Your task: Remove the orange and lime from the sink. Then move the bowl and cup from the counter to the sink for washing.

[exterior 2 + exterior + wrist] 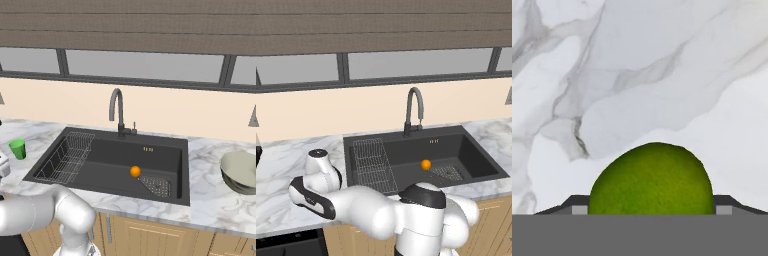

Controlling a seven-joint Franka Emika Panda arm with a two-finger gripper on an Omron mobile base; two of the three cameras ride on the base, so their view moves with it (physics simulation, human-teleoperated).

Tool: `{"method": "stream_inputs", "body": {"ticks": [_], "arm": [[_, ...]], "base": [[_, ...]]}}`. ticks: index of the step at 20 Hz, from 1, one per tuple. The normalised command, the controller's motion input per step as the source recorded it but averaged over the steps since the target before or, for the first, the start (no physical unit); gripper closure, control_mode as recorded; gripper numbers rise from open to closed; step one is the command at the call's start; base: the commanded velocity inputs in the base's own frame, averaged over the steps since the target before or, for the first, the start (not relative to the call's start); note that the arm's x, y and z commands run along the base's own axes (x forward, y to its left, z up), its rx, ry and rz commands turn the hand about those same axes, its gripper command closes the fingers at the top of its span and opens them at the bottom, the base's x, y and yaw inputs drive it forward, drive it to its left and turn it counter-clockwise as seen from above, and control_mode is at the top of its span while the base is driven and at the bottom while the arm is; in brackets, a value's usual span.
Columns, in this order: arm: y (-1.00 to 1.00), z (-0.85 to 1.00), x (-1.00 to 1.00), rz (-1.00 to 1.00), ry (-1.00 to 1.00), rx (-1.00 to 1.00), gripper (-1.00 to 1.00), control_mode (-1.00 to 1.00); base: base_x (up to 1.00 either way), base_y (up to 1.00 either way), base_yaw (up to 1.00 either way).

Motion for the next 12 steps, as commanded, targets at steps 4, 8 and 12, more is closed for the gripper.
{"method": "stream_inputs", "body": {"ticks": [4, 8, 12], "arm": [[0.02, -0.13, 0.02, 0.00, 0.00, -0.01, 1.00, -1.00], [0.03, -0.15, 0.00, -0.01, 0.00, -0.02, 1.00, -1.00], [0.00, -0.18, 0.00, -0.01, 0.00, -0.04, 1.00, -1.00]], "base": [[0.00, 0.00, 0.00], [0.00, 0.00, 0.00], [0.00, 0.00, 0.00]]}}
